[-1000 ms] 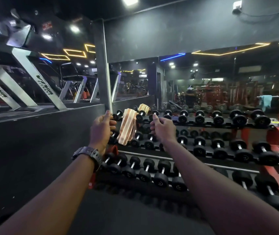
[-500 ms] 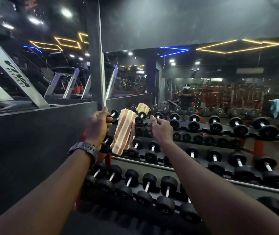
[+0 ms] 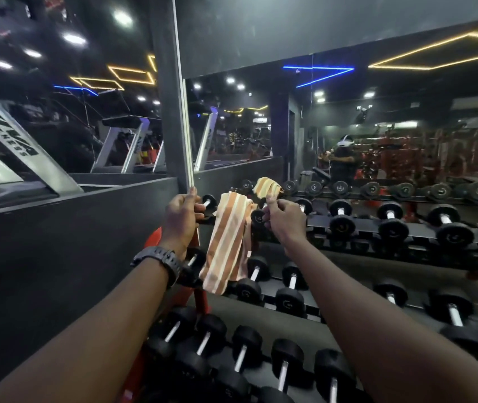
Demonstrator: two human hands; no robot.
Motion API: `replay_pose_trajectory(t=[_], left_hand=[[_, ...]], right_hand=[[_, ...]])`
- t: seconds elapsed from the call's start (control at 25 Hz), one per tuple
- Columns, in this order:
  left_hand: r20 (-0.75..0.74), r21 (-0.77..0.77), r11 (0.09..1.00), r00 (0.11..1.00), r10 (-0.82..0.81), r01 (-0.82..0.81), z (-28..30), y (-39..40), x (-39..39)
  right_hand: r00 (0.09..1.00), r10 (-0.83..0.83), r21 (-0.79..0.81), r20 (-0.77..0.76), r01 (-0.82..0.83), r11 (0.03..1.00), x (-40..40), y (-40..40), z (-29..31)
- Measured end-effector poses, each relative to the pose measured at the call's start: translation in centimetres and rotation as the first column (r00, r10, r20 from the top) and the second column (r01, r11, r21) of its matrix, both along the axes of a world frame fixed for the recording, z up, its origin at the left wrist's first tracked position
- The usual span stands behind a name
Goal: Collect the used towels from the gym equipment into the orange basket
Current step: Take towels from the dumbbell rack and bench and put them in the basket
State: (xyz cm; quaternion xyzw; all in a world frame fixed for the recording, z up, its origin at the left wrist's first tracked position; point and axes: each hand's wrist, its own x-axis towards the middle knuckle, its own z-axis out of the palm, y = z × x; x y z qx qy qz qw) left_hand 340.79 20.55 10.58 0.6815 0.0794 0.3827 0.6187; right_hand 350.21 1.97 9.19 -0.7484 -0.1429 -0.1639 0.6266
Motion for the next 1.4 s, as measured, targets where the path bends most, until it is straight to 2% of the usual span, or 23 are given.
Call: replay_pose_trajectory(t=[0.28,0.64,0.88,1.04,1.28,1.36,1.4], left_hand=[[0.004,-0.038,0.999,1.000,0.027,-0.027,-0.8,8.1,18.4],[-0.038,-0.016,0.999,0.999,-0.030,0.029,-3.3,21.3,43.1],[-0.097,0.022,0.999,0.994,-0.047,0.049,-5.8,25.6,57.1],[-0.136,0.040,0.999,0.991,-0.001,0.007,-8.6,28.8,67.4],[-0.162,0.017,0.999,0.986,0.031,-0.029,-12.3,33.2,81.0],[-0.162,-0.005,1.000,0.986,0.023,-0.025,-13.4,34.7,84.5],[-0.163,-0.012,1.000,0.986,0.025,-0.027,-14.0,35.3,86.0]], right_hand=[[0.997,0.038,-0.001,-0.068,-0.038,0.999,20.0,8.6,-1.3],[0.993,-0.063,-0.063,-0.096,0.058,0.996,41.9,22.3,-4.0],[0.995,-0.065,-0.139,-0.081,0.053,0.989,55.1,30.2,-6.5],[0.994,-0.053,-0.201,-0.092,0.033,0.979,65.8,35.0,-9.9],[0.979,-0.183,-0.431,-0.092,0.127,0.893,79.7,42.2,-14.5],[0.967,-0.245,-0.583,-0.065,0.162,0.796,83.1,44.5,-16.1],[0.959,-0.265,-0.639,-0.104,0.140,0.756,84.4,45.5,-17.1]])
